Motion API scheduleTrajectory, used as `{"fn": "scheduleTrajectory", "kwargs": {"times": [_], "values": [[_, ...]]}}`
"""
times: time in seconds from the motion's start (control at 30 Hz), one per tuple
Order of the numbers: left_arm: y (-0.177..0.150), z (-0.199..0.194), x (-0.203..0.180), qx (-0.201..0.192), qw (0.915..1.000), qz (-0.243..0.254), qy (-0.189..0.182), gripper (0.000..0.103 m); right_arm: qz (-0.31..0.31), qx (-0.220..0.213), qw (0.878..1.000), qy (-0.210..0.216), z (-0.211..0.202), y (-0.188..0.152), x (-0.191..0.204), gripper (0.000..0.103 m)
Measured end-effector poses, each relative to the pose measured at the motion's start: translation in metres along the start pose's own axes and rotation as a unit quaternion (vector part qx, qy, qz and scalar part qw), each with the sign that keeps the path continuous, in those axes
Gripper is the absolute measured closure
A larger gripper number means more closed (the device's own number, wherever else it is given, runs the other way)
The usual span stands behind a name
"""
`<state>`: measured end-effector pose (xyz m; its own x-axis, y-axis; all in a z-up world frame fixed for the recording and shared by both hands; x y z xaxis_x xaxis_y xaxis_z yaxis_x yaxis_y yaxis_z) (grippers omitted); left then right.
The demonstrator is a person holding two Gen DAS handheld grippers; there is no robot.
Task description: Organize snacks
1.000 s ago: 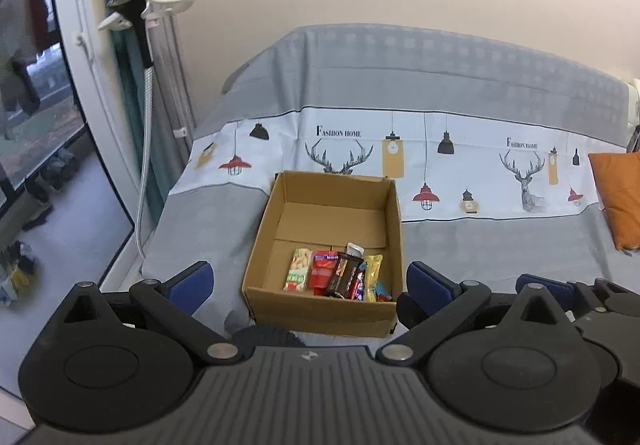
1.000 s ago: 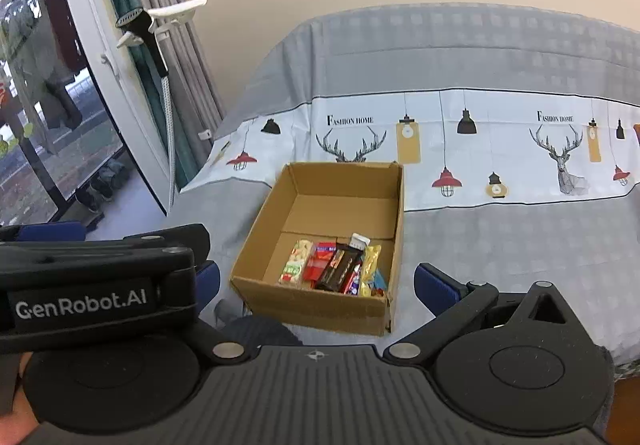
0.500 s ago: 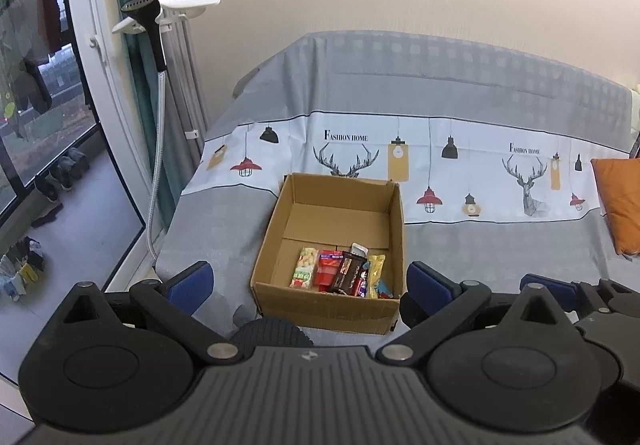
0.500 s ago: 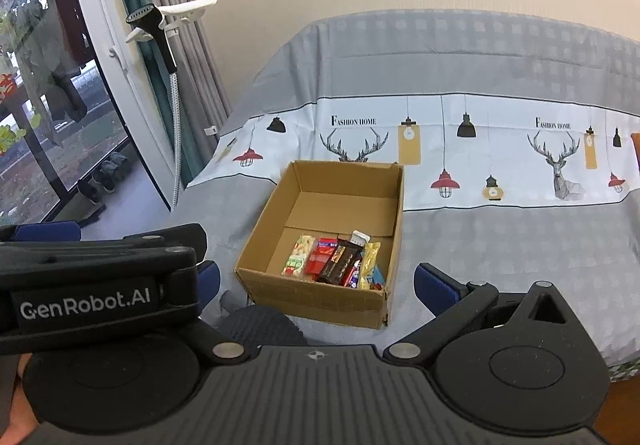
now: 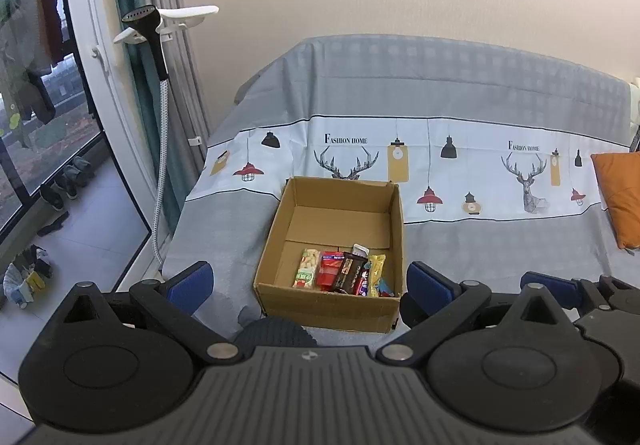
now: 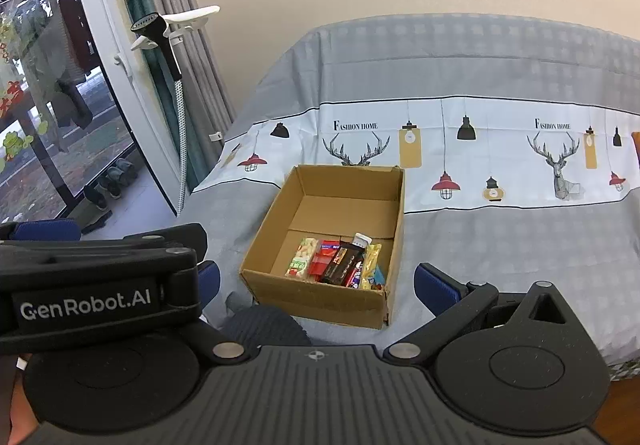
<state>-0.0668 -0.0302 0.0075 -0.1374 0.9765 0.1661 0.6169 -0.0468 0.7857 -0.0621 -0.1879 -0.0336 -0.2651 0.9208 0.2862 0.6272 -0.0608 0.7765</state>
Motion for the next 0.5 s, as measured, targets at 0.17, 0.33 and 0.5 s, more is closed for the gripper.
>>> {"fn": "scheduleTrajectory", "kwargs": {"times": [0.17,0.33,0.5], "values": [[-0.002,0.000,0.005,0.003,1.0000,-0.005,0.001,0.000,-0.010,0.005,1.000,0.003,0.001,0.000,0.005,0.001],[-0.003,-0.001,0.009,-0.001,1.0000,-0.005,0.001,0.000,-0.016,0.002,1.000,0.003,0.000,0.000,0.008,0.001],[-0.005,0.001,0.012,-0.001,1.0000,-0.008,0.001,0.000,-0.020,0.002,1.000,0.003,0.000,-0.002,0.010,0.001]]}}
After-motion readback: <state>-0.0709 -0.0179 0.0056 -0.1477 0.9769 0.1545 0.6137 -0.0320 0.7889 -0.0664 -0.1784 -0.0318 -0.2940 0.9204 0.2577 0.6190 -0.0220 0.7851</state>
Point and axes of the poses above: each gripper's, at about its wrist camera, not at the fingertips, and z roughly the way its jaws point, x to its left, y to its top, the point moved 1 cm from there along z, roughly the way its jaws point, and after that the axes turned 5 degrees about y, right-handed, at the moved point
